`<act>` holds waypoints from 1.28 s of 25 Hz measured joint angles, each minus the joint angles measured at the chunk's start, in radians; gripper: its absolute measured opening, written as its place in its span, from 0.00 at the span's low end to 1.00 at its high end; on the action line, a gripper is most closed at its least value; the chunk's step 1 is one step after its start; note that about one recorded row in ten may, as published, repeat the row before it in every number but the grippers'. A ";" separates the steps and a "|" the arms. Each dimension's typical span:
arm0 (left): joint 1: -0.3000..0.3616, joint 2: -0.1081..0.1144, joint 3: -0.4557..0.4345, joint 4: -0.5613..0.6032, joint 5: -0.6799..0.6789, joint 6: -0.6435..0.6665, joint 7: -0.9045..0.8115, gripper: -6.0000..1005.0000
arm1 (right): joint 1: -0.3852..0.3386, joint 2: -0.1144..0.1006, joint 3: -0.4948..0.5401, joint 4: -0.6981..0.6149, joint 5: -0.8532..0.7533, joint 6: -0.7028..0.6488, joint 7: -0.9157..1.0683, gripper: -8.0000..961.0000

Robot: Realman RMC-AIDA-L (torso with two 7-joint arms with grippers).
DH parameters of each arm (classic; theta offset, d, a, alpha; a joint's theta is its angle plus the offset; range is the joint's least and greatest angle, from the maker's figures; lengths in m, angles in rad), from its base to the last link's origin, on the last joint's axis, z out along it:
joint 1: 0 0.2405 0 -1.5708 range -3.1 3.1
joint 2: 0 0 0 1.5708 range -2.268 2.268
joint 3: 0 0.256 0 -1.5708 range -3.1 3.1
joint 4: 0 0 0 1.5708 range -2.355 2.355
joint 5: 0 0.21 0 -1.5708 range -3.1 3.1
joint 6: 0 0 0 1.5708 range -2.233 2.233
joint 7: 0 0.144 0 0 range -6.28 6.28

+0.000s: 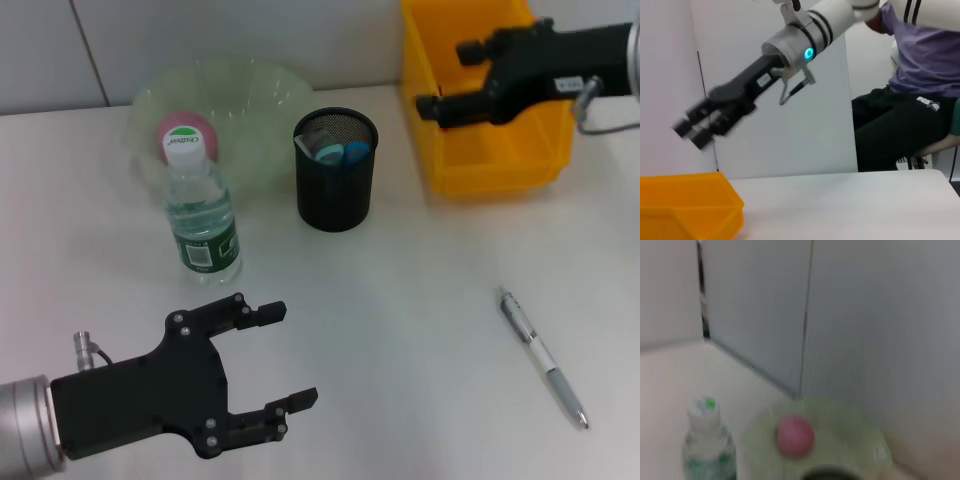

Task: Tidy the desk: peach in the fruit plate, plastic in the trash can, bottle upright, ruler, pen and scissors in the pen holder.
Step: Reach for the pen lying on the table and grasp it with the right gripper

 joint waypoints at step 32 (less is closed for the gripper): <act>-0.017 0.002 -0.001 -0.009 0.014 0.009 0.036 0.78 | -0.010 -0.001 0.100 0.010 -0.500 -0.466 0.467 0.83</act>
